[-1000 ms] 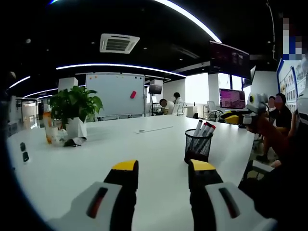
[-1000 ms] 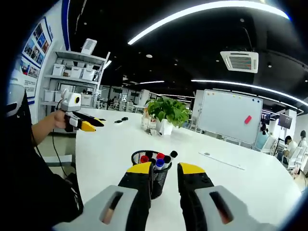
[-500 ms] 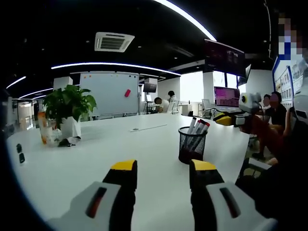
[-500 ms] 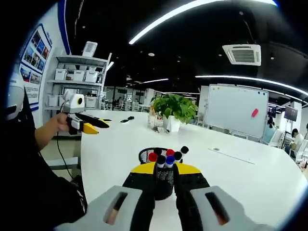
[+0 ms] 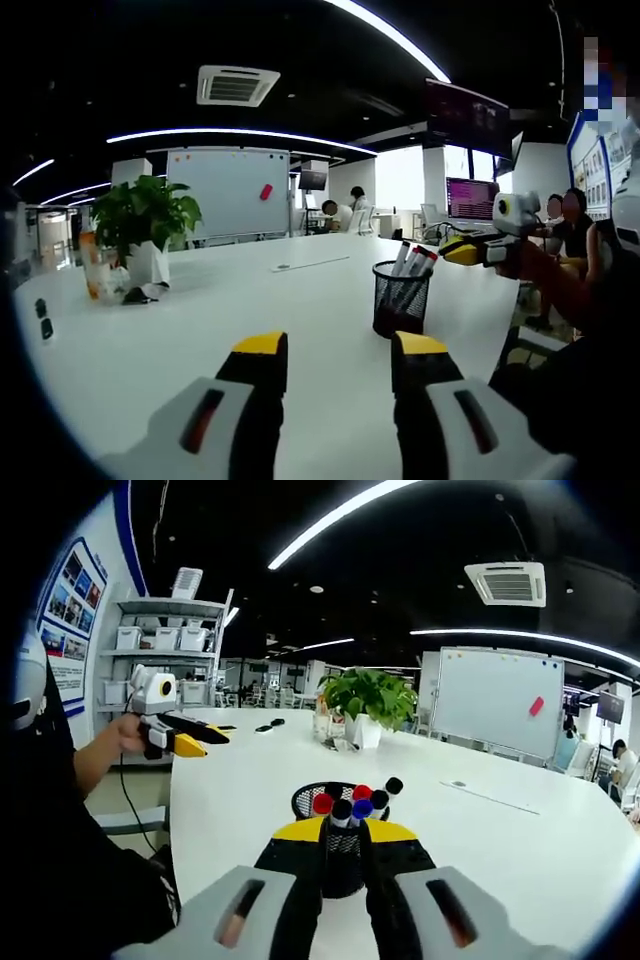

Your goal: Pick up the whiteboard markers from the pen holder and place them facing the whiteboard neatly

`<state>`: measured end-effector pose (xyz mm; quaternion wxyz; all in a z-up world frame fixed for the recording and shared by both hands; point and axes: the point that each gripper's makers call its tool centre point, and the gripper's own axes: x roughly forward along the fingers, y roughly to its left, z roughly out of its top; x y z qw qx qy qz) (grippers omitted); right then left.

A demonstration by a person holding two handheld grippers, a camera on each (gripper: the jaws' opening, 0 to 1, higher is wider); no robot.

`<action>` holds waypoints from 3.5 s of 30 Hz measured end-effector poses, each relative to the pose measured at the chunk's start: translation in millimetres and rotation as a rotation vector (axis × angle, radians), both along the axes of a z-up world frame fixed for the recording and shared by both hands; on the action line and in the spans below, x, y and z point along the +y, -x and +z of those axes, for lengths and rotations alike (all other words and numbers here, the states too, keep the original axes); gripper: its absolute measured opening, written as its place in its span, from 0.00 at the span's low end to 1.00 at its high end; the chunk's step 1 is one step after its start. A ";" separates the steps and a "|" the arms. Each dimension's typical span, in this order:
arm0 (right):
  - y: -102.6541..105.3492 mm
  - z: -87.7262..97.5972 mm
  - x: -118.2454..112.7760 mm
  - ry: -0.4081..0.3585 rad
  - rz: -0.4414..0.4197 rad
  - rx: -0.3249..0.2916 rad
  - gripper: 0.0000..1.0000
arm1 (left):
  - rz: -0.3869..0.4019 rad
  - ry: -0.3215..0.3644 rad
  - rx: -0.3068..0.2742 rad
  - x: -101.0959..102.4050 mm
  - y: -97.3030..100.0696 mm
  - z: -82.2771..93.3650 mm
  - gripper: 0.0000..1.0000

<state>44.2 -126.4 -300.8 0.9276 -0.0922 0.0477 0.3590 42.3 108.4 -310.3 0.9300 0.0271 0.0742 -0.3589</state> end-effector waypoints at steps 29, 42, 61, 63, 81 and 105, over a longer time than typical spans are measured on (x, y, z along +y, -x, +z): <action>-14.3 -1.6 21.7 0.019 0.023 0.020 0.16 | -0.008 0.015 0.025 -2.4 -0.1 -5.8 0.42; -15.8 -0.2 24.1 0.004 0.038 0.030 0.14 | -0.006 0.011 0.027 -1.2 -0.3 -8.1 0.42; -1.0 42.7 6.8 -0.127 0.004 -0.005 0.13 | -0.039 0.011 0.041 -16.8 1.9 -14.1 0.42; 1.2 52.2 3.9 -0.136 0.001 -0.018 0.13 | -0.038 0.009 0.040 -16.3 2.1 -13.8 0.42; 32.9 88.6 -21.7 -0.164 -0.047 -0.094 0.13 | -0.041 0.007 0.038 -18.4 2.6 -13.3 0.42; 41.9 21.3 -26.4 -0.048 -0.072 -0.013 0.12 | -0.038 -0.003 0.039 -17.4 1.8 -15.1 0.41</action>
